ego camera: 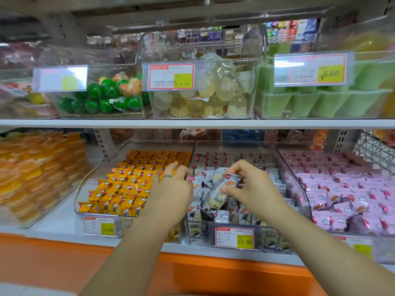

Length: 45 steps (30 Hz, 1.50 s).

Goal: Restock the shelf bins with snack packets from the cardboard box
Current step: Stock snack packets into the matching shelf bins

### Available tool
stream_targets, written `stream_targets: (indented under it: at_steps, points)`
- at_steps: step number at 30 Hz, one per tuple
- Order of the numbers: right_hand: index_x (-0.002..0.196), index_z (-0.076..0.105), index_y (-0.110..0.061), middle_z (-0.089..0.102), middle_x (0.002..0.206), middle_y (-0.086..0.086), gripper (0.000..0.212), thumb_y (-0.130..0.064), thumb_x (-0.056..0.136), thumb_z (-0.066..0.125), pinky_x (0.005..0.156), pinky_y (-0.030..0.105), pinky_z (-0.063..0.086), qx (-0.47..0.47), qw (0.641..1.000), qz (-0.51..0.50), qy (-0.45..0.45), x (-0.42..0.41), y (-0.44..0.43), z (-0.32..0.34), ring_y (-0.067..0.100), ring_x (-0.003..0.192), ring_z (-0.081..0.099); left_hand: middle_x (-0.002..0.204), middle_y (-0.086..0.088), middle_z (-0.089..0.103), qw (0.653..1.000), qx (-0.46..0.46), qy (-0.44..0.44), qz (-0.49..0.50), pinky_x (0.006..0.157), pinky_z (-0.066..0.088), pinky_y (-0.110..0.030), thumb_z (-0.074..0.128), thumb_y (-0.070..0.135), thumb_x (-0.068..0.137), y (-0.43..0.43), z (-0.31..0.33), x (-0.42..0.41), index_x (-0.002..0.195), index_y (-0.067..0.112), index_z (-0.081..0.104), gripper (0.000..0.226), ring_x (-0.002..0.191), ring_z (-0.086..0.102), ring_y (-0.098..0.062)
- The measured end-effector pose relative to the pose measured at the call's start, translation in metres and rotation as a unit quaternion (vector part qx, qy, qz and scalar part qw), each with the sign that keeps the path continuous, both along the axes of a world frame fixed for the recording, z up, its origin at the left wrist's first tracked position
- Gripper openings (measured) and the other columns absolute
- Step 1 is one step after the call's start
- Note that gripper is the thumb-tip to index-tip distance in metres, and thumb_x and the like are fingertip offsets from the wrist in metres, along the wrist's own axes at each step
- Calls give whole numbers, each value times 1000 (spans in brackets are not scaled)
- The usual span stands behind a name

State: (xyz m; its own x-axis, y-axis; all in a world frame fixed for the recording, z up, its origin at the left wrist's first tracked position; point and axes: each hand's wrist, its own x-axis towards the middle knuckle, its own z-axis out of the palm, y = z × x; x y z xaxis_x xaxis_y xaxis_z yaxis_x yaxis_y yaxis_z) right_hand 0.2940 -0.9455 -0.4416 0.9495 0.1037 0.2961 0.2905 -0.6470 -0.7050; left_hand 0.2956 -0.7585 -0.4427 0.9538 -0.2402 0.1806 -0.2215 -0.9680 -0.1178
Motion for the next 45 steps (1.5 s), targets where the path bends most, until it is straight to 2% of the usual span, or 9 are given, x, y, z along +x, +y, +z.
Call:
stream_targets:
  at_steps: [3, 8, 13, 18, 23, 32, 36, 41, 45]
  points:
    - [92, 48, -27, 61, 90, -3, 24, -23, 84, 70, 66, 23, 47, -50, 998, 38, -4, -3, 14, 0, 10, 67, 55, 145, 9, 26, 1000, -18, -10, 2, 112, 24, -51, 54, 28, 95, 0, 1, 1, 101, 24, 63, 12, 143, 6, -21]
    - [89, 50, -20, 62, 98, 1, 17, -11, 85, 64, 77, 31, 49, -179, 979, 99, -7, 4, 34, -21, 17, 90, 57, 144, 7, 26, 1000, -21, -7, 8, 108, 32, -50, 56, 24, 92, -4, -6, 4, 107, 26, 61, 16, 139, 12, -20]
    - [95, 63, -21, 61, 99, 5, 10, -25, 86, 64, 77, 31, 48, -282, 954, 105, -21, 16, 38, -30, 20, 98, 55, 149, 6, 20, 1000, -22, 14, 3, 110, 27, -53, 56, 26, 92, -4, -9, 5, 104, 26, 64, 14, 143, 7, -21]
    - [121, 61, -31, 60, 118, -8, 37, -42, 87, 62, 99, 37, 34, -331, 930, 160, -17, 13, 21, -16, 16, 114, 41, 158, 7, 5, 996, -40, 85, -8, 116, 12, -54, 60, 35, 90, -2, -6, 6, 122, 33, 60, 32, 146, -5, -25]
    - [119, 59, -36, 59, 119, -14, 42, -52, 81, 64, 97, 37, 30, -403, 908, 105, -41, 12, 8, -9, 16, 114, 43, 156, 7, 17, 990, -68, 123, -28, 117, 9, -54, 64, 42, 87, -4, -7, 7, 127, 38, 57, 41, 145, -4, -25]
    - [103, 62, -34, 61, 108, -14, 18, -43, 87, 59, 90, 34, 25, -395, 911, 39, -107, 19, 17, -16, 14, 105, 44, 138, 9, 38, 990, -94, 97, -47, 115, 13, -52, 63, 44, 86, -5, -14, 9, 128, 35, 56, 43, 141, 12, -22]
    - [120, 57, -34, 56, 118, -11, 38, -52, 87, 57, 96, 35, 29, -306, 943, -70, -107, 25, 1, -9, 15, 113, 45, 139, 10, 37, 989, -105, 95, -49, 117, 10, -53, 63, 42, 87, -3, -15, 8, 127, 35, 56, 42, 142, 9, -21]
    - [130, 50, -30, 58, 128, -8, 46, -50, 88, 57, 102, 39, 29, -350, 934, -73, -14, 31, -5, -16, 20, 122, 45, 140, 10, 37, 987, -121, 93, -49, 117, 12, -50, 63, 41, 87, -3, -14, 8, 125, 36, 57, 39, 142, 11, -20]
    - [125, 56, -27, 64, 108, -6, 38, -39, 89, 61, 85, 32, 42, -214, 975, -54, -24, 24, -5, 1, 20, 104, 55, 142, 9, 36, 986, -146, 62, -56, 117, 15, -45, 64, 41, 86, 0, -14, 9, 127, 37, 55, 42, 139, 16, -17]
